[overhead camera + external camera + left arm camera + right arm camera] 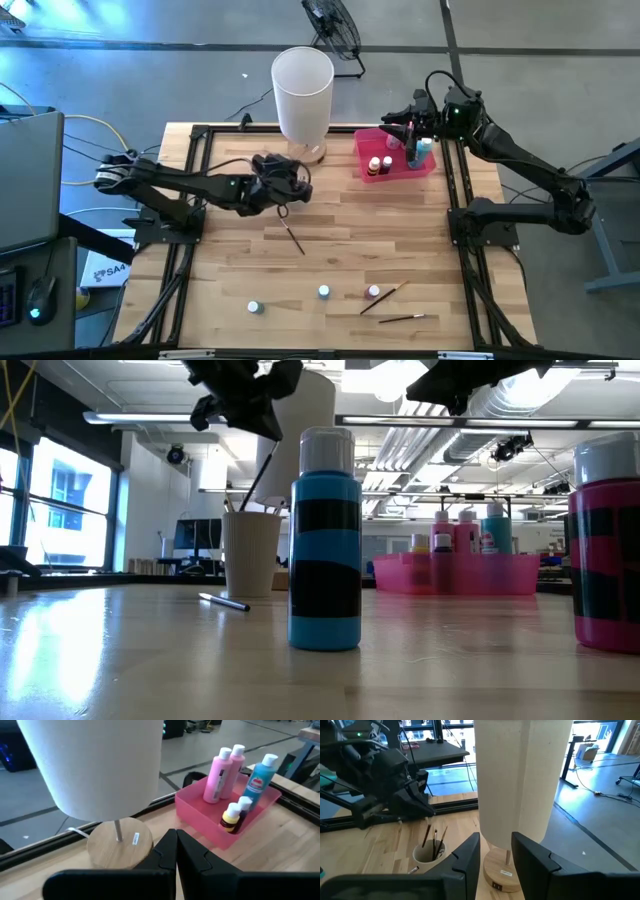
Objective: Pick & Place Paint Supplies
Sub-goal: Put the silver eyeshadow brush into the white cup
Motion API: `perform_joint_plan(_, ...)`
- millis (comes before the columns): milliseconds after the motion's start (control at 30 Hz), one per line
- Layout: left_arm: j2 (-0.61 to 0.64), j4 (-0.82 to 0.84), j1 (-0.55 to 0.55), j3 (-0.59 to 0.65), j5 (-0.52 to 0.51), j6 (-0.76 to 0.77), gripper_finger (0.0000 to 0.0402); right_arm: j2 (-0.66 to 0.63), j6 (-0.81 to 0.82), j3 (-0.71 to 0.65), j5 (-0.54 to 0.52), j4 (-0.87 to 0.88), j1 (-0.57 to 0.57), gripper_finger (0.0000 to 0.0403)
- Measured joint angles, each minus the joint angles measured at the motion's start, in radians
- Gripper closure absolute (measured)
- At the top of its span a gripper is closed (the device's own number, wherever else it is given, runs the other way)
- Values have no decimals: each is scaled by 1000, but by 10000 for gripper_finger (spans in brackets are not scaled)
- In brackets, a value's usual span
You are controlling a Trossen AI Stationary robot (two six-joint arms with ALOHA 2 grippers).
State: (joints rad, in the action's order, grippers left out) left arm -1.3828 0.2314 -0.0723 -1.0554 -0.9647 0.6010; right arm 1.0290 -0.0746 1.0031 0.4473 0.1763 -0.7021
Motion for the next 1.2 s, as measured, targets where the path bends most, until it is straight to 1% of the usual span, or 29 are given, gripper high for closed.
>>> perform_joint_plan(100,-30,-1,0,0,-37,-2,401,0,0,0,0,0,0,298)
perform_joint_plan(267,-78,0,0,0,-62,15,401,0,0,0,0,0,0,298)
perform_joint_plan(533,-167,-1,0,1,-100,158,401,0,0,0,0,0,0,298)
perform_joint_plan(867,-244,-2,0,1,-104,219,401,0,0,0,0,0,0,298)
perform_joint_plan(1133,-245,2,0,1,-104,218,401,0,-1,0,1,0,0,298)
perform_joint_plan(1200,-245,3,0,1,-90,218,401,0,-1,0,1,0,0,298)
